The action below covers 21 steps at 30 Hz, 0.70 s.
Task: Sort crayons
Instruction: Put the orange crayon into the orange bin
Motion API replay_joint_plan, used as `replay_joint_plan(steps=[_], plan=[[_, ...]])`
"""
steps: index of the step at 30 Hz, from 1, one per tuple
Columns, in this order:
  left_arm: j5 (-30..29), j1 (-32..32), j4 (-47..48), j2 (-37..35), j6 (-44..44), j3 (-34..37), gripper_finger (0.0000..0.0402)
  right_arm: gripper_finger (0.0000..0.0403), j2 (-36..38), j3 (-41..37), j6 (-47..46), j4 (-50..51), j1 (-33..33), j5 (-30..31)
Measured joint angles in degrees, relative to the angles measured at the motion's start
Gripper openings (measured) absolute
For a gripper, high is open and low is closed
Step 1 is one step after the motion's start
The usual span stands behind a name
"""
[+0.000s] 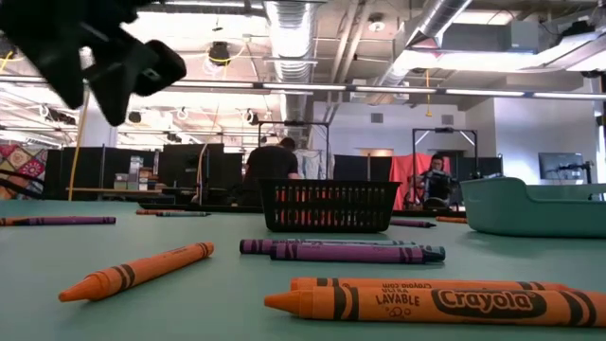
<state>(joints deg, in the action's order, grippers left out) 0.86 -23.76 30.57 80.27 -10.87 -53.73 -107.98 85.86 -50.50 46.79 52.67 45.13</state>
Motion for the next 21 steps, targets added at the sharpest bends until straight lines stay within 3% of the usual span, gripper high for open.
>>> replay_joint_plan(steps=[3, 6, 8, 10, 14, 21], plan=[[-4.04, -3.89, -18.39, 0.42, -2.63, 6.27, 0.0132, 0.0082, 0.00, 0.00, 1.33, -0.97, -0.87, 0.23], [-10.43, -5.51, -31.24, 3.63, -12.88, 8.70, 0.0132, 0.0082, 0.00, 0.00, 1.49, -2.01, -1.88, 0.28], [-10.46, -5.65, -34.41, 6.10, -18.15, 8.58, 0.0132, 0.0082, 0.00, 0.00, 1.51, -2.35, -2.31, 0.24], [-6.01, -5.71, -34.45, 8.61, -18.20, 7.26, 0.0132, 0.0082, 0.00, 0.00, 2.08, -2.23, -2.61, 0.17], [1.47, -7.62, -33.29, 13.00, -4.87, 3.71, 0.0132, 0.0082, 0.00, 0.00, 3.87, -2.37, -2.59, 0.10], [-1.82, -10.68, -30.22, 19.06, 27.80, -5.04, 0.0130, 0.0082, 0.00, 0.00, 4.05, -2.56, -2.41, -0.03]])
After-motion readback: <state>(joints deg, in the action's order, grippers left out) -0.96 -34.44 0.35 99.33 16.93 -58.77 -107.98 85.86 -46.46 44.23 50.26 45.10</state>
